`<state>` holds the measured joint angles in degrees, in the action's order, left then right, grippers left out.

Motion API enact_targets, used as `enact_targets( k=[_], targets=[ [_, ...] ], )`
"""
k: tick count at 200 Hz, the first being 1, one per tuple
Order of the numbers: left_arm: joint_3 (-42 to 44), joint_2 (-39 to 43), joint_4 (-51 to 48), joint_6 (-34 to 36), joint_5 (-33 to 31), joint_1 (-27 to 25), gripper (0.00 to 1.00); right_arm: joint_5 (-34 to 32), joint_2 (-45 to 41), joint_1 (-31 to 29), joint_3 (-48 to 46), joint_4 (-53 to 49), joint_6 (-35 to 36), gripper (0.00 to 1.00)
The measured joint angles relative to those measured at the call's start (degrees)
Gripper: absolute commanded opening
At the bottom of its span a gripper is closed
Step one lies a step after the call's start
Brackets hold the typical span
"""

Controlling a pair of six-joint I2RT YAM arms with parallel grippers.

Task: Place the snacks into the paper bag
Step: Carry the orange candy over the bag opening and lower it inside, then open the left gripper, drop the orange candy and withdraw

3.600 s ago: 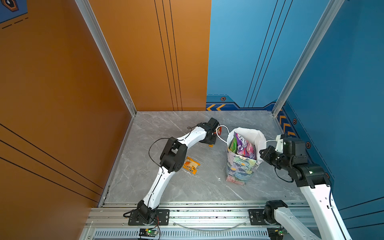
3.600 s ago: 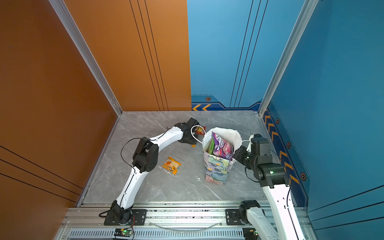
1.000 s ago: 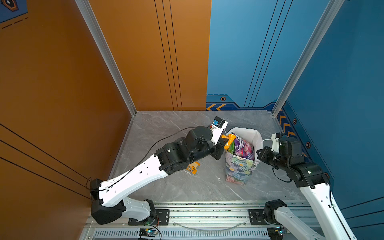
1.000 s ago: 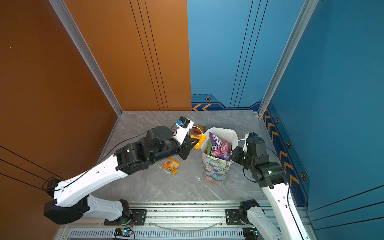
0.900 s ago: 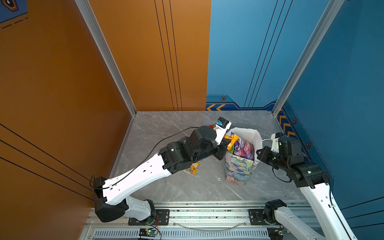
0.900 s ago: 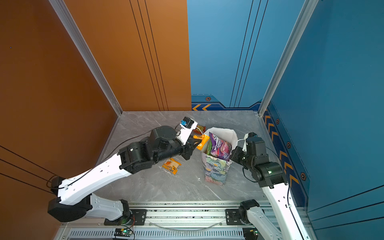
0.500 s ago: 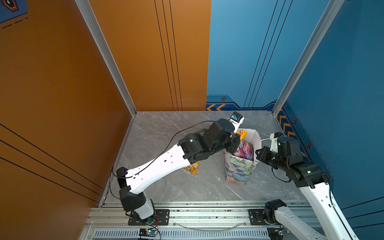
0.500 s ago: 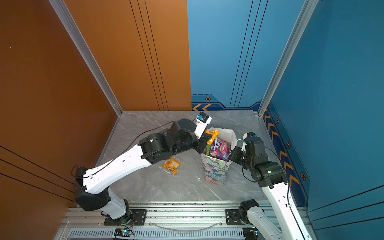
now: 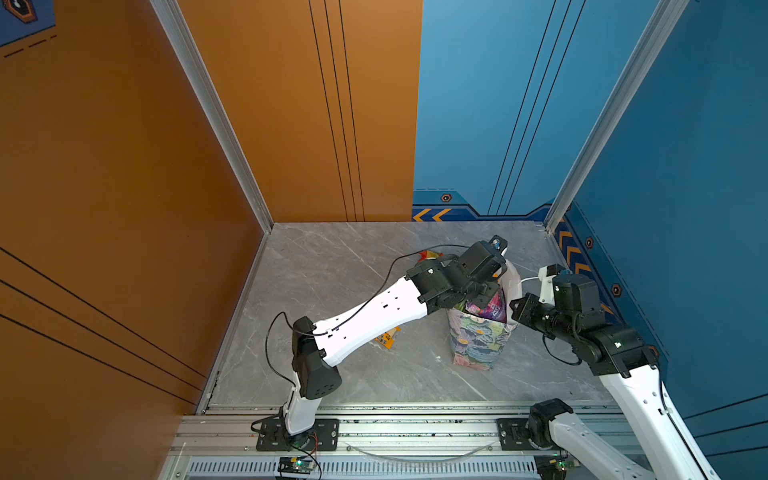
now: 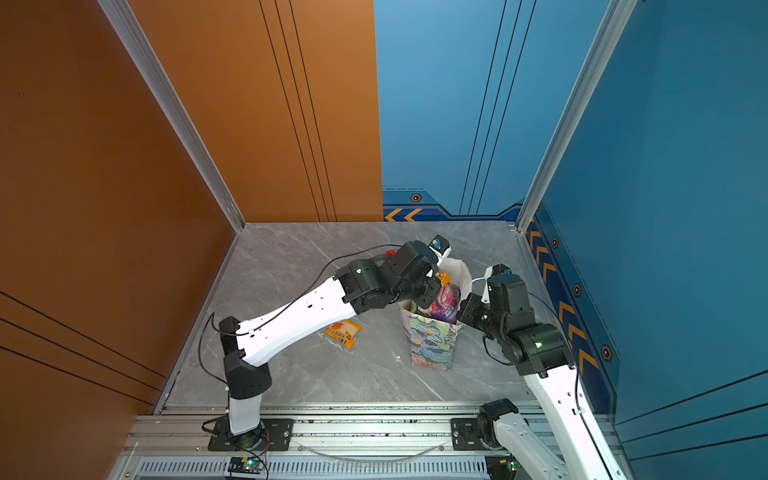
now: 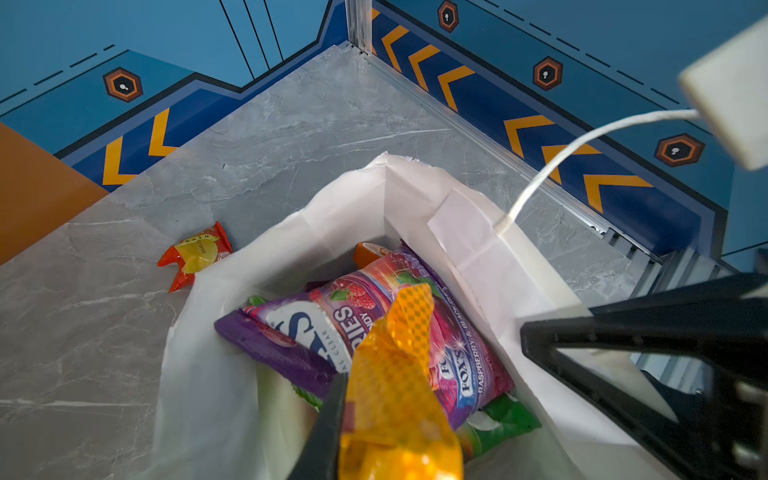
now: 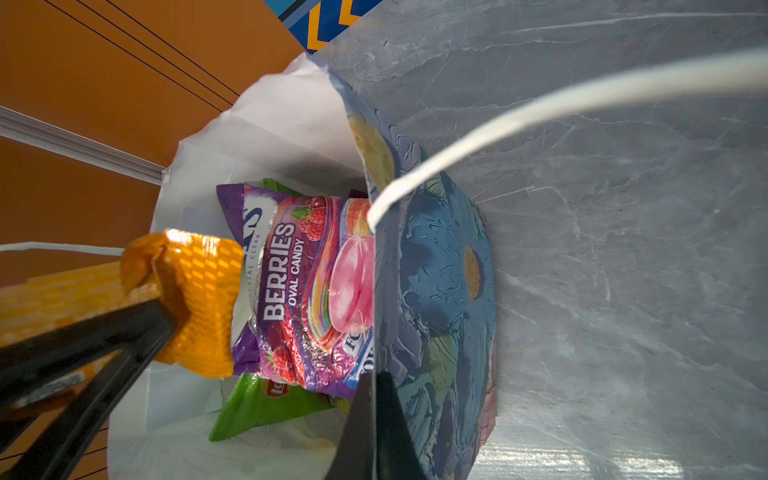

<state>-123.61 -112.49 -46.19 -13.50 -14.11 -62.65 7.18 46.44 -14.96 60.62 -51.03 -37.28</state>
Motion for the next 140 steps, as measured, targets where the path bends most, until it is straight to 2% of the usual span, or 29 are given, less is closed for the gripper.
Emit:
enact_targets(
  k=[85,101,119,140],
  targets=[
    [-2.97,-4.13,-5.40,-3.08,0.72,3.04,0.04,-0.04,2.32,-0.04,3.02,-2.32,0.24,0.00],
    [-2.95,-4.24,-6.32,-3.65,0.94,3.10,0.09,-0.35,3.30,-0.11,4.04,-3.17,0.50,0.00],
    [-2.95,-4.22,-6.78,-4.07,1.40,3.15,0.20,-0.72,4.04,-0.11,4.81,-3.74,0.87,0.00],
    [-2.78,-4.22,-7.50,-4.26,2.12,3.15,0.26,-1.33,4.02,-0.11,4.85,-4.13,0.90,0.00]
  ],
)
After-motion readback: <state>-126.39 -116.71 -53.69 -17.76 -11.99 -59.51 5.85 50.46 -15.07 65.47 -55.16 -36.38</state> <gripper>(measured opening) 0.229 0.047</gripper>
